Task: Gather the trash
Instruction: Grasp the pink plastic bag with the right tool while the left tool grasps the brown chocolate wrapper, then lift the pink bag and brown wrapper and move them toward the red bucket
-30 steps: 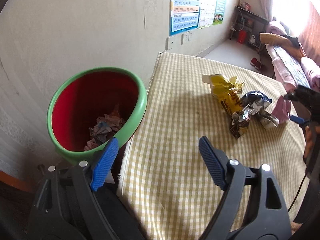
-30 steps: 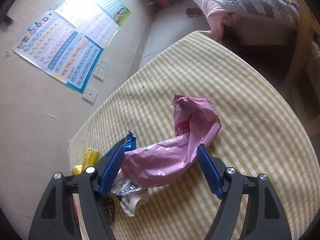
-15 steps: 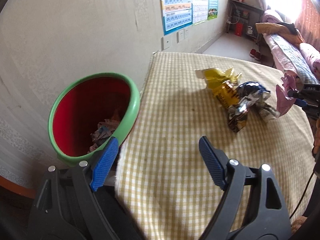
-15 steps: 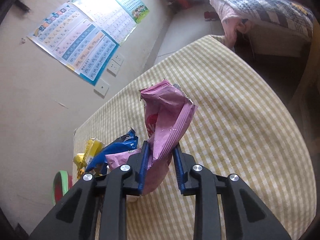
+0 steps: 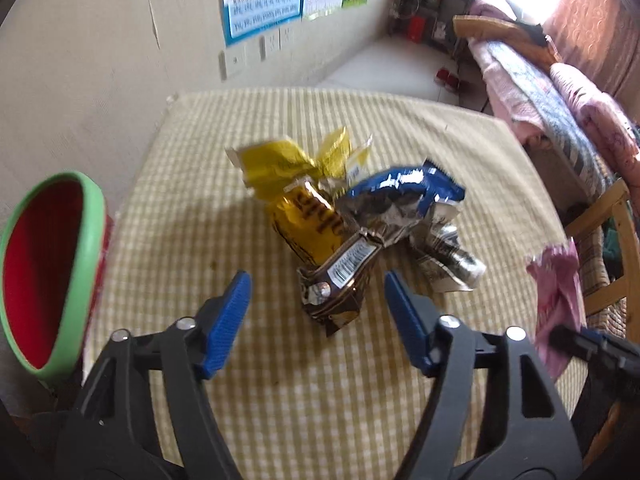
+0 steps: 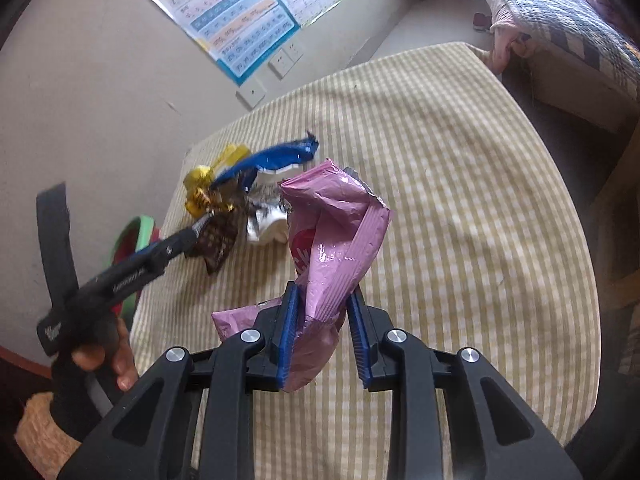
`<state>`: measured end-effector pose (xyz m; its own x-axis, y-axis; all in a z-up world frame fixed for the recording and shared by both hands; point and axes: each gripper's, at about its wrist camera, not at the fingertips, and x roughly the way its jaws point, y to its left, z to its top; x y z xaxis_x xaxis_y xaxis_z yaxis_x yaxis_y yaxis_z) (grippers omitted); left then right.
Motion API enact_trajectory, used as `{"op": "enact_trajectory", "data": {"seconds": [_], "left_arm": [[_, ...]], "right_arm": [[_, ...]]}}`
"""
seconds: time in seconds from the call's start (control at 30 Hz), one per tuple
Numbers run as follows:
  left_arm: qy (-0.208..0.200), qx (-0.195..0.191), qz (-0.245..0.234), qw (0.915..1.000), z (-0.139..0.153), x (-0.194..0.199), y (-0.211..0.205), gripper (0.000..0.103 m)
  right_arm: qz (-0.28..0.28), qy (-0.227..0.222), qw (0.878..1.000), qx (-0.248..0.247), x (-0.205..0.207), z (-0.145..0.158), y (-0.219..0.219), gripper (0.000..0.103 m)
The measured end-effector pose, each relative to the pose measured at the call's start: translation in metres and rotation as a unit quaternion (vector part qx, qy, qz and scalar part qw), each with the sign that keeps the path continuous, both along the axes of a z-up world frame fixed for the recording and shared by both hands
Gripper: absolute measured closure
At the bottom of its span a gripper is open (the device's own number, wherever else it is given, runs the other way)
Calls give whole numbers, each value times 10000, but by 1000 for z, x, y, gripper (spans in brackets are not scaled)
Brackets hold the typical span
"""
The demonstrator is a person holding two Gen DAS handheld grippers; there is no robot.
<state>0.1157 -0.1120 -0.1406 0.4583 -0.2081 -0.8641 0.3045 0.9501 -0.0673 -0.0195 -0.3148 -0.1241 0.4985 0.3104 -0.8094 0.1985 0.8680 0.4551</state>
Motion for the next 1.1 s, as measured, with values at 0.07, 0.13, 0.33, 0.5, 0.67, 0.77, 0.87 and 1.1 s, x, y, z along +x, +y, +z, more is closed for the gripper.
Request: {"op": "enact_trajectory", "data": {"seconds": [0.07, 0.13, 0.33, 0.5, 0.67, 0.77, 0.87, 1.1], "left_arm": [[200, 42, 12, 9998, -11, 4, -4, 55], [267, 0, -4, 9996, -14, 1, -7, 66], [262, 3, 133, 9996, -8, -17, 0, 67], [257, -54, 204, 9994, -10, -22, 9, 65], [288, 10, 128, 9995, -18, -23, 7, 62], [238, 87, 83, 9996, -17, -26, 7, 64], [186, 28, 190, 9996, -11, -29, 14, 64], [-2, -64, 415, 9991, 8, -40, 33, 64]], "right_arm": [[68, 109, 9999, -13, 0, -7, 8, 75], [35, 123, 9999, -2, -3, -11, 9, 65], [-175, 145, 9997, 87, -1, -15, 9, 46], [-164, 261, 9995, 119, 1, -19, 11, 44], [23, 351, 9994, -5, 2, -26, 25, 48], [177, 349, 9992, -38, 2, -29, 33, 78], [255, 172, 9995, -46, 1, -22, 37, 82], [150, -194, 9997, 62, -3, -5, 33, 83]]}}
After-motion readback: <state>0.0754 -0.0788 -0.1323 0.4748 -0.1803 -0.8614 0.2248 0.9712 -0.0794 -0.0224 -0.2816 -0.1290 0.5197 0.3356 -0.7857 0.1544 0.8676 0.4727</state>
